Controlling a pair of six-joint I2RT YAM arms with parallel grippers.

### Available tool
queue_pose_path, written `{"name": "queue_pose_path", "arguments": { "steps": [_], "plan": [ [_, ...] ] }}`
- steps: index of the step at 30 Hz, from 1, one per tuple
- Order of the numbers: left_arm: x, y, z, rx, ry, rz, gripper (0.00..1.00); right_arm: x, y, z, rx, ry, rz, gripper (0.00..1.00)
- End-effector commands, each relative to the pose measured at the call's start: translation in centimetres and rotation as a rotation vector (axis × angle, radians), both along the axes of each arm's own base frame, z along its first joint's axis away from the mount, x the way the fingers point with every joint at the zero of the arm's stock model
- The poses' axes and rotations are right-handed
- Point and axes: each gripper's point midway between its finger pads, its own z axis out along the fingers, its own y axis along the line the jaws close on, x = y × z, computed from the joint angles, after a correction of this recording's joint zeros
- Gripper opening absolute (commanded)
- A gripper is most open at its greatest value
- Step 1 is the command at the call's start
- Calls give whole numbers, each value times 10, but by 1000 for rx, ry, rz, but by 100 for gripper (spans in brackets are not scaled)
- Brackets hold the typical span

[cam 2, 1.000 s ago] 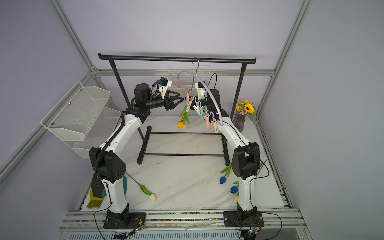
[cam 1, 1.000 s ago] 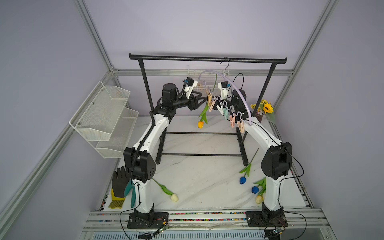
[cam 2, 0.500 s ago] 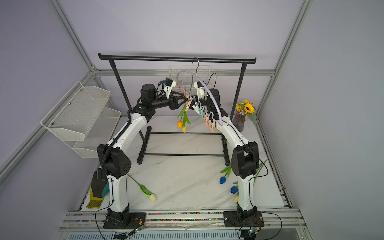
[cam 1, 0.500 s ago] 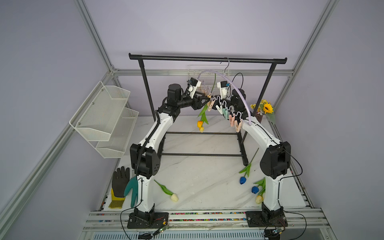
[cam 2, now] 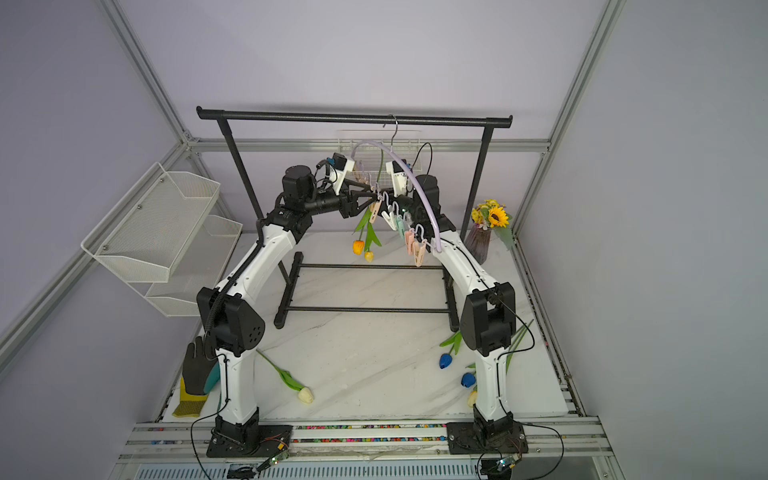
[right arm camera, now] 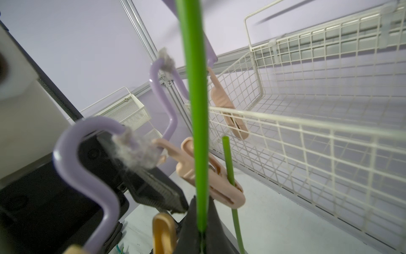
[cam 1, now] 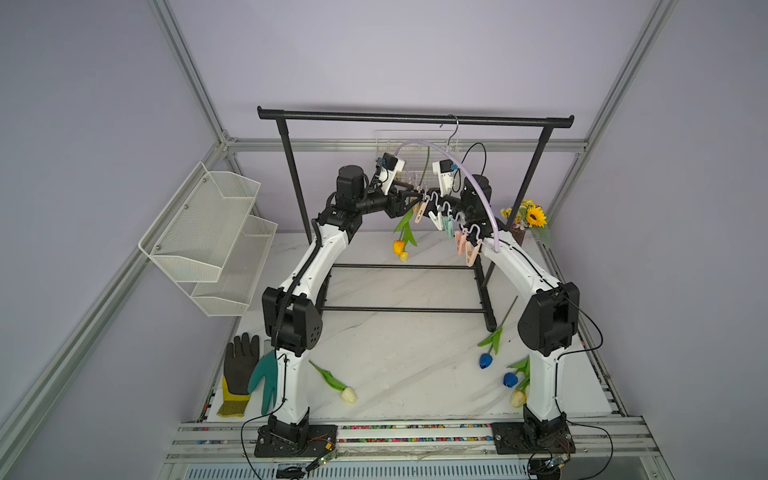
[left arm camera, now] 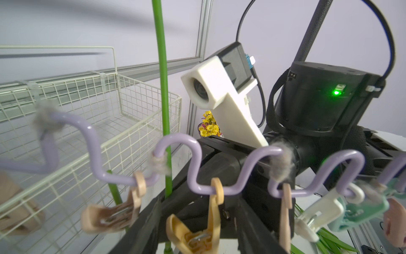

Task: Dry the flowers on a clothes hanger
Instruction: Open the clamp at the hanger.

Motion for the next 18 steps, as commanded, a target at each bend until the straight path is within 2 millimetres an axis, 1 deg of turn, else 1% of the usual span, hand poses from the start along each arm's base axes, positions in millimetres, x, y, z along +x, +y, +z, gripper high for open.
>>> {"name": "queue_pose_path", "arguments": {
  "steps": [1, 4, 7, 12, 15, 18],
  "plan": [
    [-5, -2, 10, -6, -12, -1, 55, -3, 6, 6, 13, -9, 22, 0],
    [-6, -2, 8, -6, -8, -4, 54, -3, 6, 5, 11, -8, 19, 0],
    [-6, -2, 9, -10, -8, -6, 50, -3, 6, 5, 12, -8, 18, 0],
    [-5, -3, 8, -11, -4, -6, 48, -3, 5, 5, 14, -7, 15, 0],
    [-4, -3, 6, -10, 3, -5, 44, -3, 5, 6, 17, -10, 13, 0],
    [-2, -4, 5, -11, 6, -3, 38, -3, 4, 5, 17, -10, 10, 0]
  ]
}}
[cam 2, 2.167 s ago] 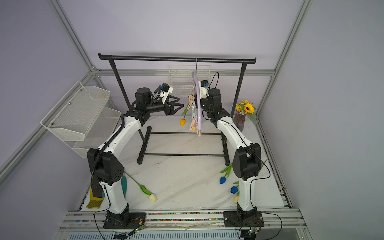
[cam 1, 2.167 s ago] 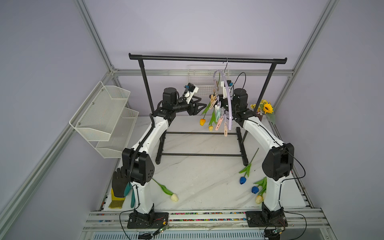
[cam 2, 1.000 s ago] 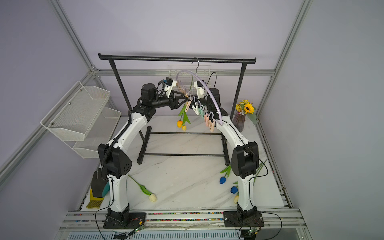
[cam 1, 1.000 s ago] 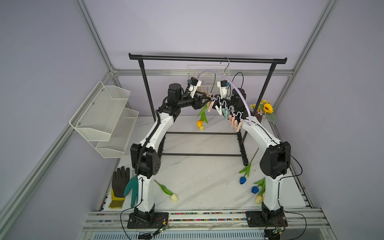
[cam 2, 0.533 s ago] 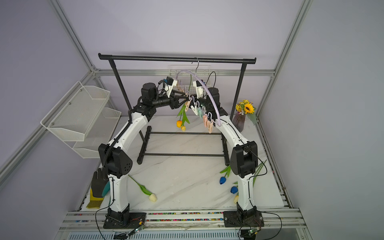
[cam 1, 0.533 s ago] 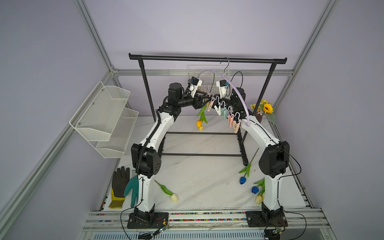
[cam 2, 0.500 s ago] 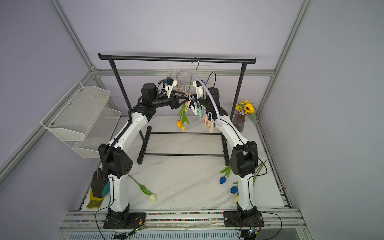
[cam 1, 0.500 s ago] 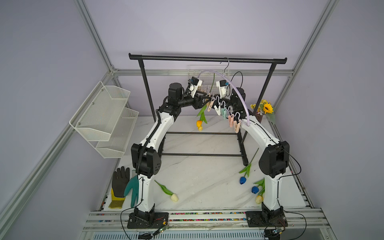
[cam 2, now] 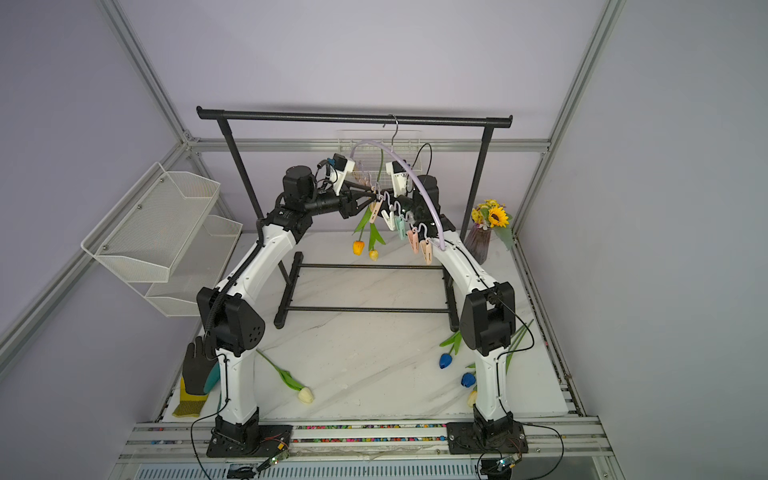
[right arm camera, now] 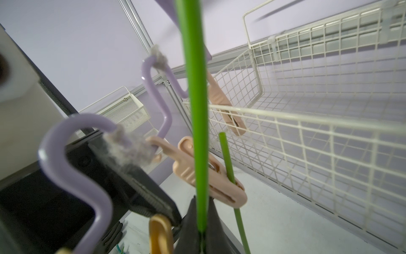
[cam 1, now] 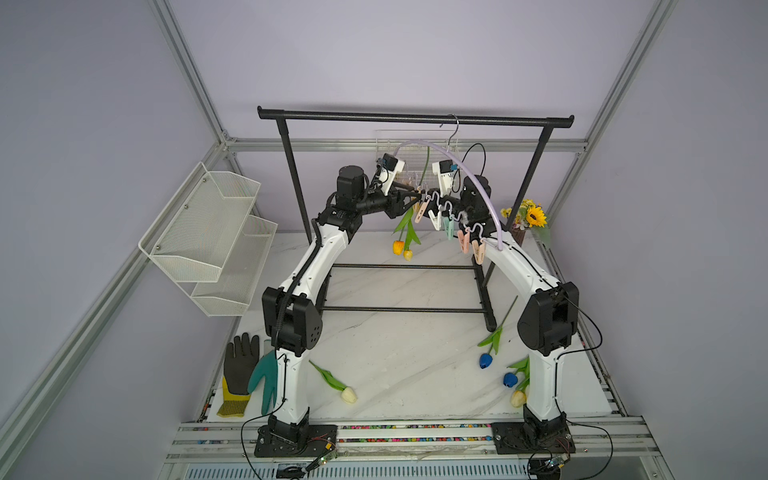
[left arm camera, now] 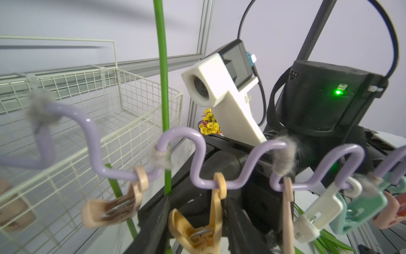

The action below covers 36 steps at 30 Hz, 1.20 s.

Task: Dry the flowers on a clothes hanger
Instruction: Open the clamp at the hanger.

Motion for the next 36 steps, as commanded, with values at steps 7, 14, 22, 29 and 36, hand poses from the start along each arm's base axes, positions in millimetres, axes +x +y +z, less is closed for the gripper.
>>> {"name": "queue_pose_path", "arguments": {
  "steps": [7, 14, 22, 29, 36],
  "plan": [
    [-4, -6, 13, -33, -19, -16, 28, -6, 1, 5, 24, -5, -1, 0],
    [-6, -6, 18, -43, -25, -19, 22, -7, -5, 1, 48, 28, -38, 0],
    [-6, -6, 21, -55, -28, -19, 21, -14, -20, -10, 151, 109, -97, 0],
    [-7, -6, 24, -57, -35, -19, 21, -23, -25, -26, 201, 186, -114, 0],
    [-7, -6, 24, -58, -37, -20, 19, -38, -17, -37, 216, 233, -29, 0]
  ]
}}
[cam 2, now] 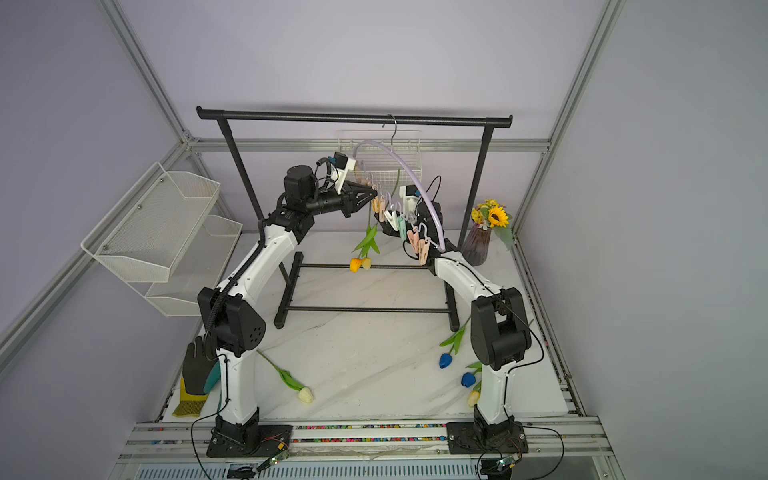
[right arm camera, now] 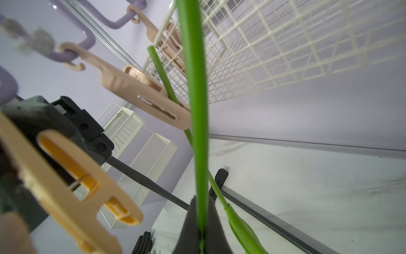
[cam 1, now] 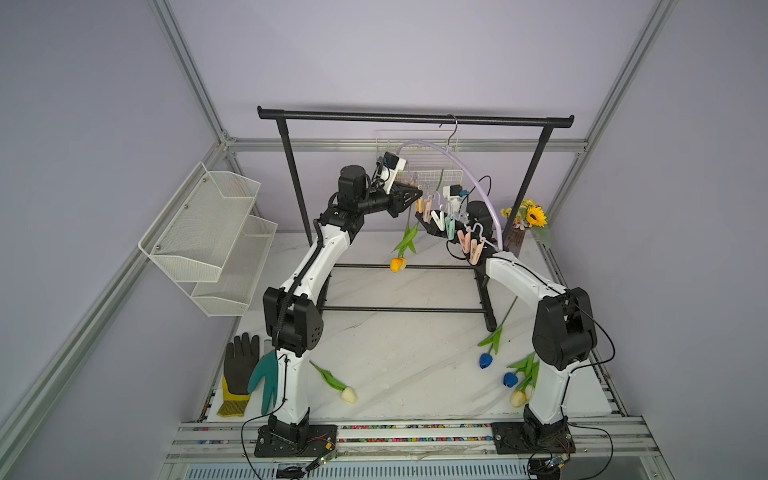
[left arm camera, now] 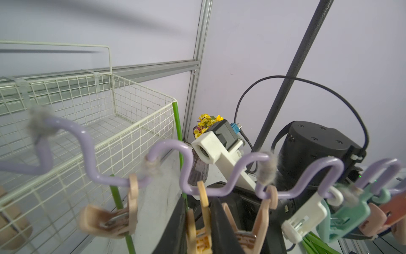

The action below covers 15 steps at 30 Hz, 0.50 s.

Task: Dry the flowers on a clothes hanger
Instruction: Open the clamp at the hanger, then clamp the flower onto the hanger.

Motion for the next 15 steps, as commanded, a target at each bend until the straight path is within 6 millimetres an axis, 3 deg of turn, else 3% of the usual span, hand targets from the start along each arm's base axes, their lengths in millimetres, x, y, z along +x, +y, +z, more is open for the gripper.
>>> {"name": "queue_pose_path", "arguments": {
  "steps": [1, 8, 15],
  "plan": [
    [-4, 0, 17, -23, -49, -7, 19, -16, 4, 22, 49, -39, 58, 0],
    [-4, -1, 15, -36, -20, -11, 18, -36, 18, 19, 83, -19, 176, 0],
    [-4, -1, 15, -42, -19, -10, 17, -54, 22, 31, 131, -27, 236, 0]
  ]
}}
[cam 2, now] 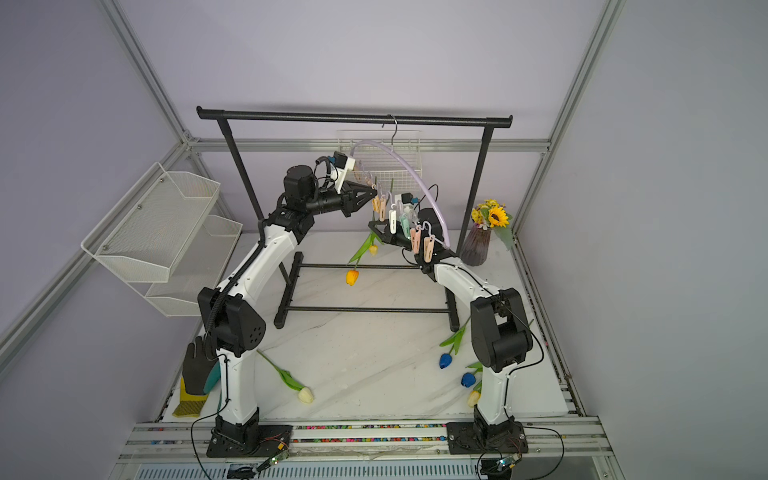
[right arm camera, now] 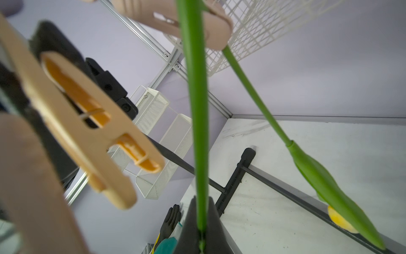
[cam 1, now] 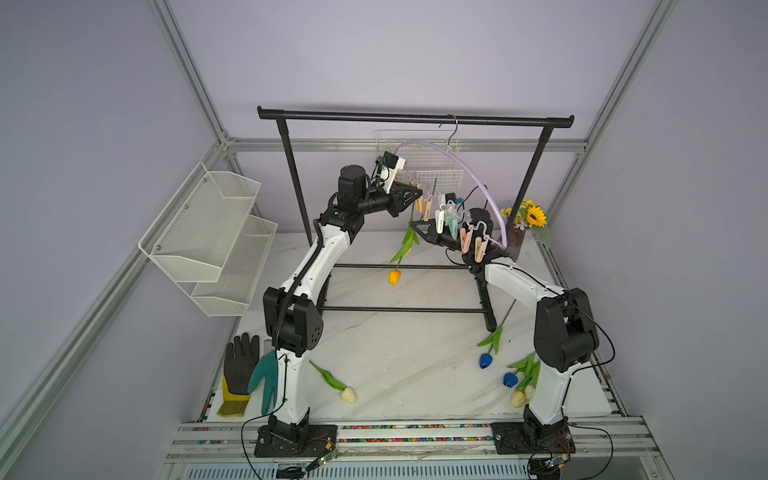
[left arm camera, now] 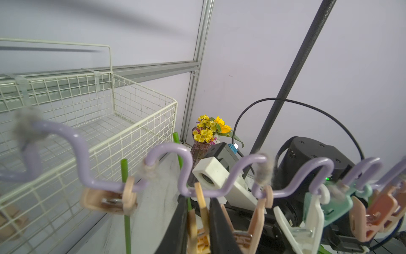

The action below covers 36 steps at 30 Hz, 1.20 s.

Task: Dry the flowers on a clothes hanger
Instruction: Clamp the flower onto the hanger.

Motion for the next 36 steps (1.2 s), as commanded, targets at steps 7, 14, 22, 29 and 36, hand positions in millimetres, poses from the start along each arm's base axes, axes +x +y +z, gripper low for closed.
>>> {"name": "queue_pose_path", "arguments": {
  "steps": [7, 14, 22, 29, 36],
  "plan": [
    [-4, -1, 12, -32, -27, -14, 16, -29, 10, 38, 105, -58, 99, 0],
    [-6, -3, 12, -36, -25, -26, 16, -28, 12, 39, 120, -51, 111, 0],
    [-5, -3, 6, -31, -14, -29, 15, -25, 15, 40, 131, -47, 125, 0],
    [-4, -2, 5, -26, -15, -20, 15, -23, 15, 40, 124, -47, 124, 0],
    [-7, 0, 14, -24, -40, -7, 37, -19, 15, 30, 89, -39, 106, 0]
  ]
}}
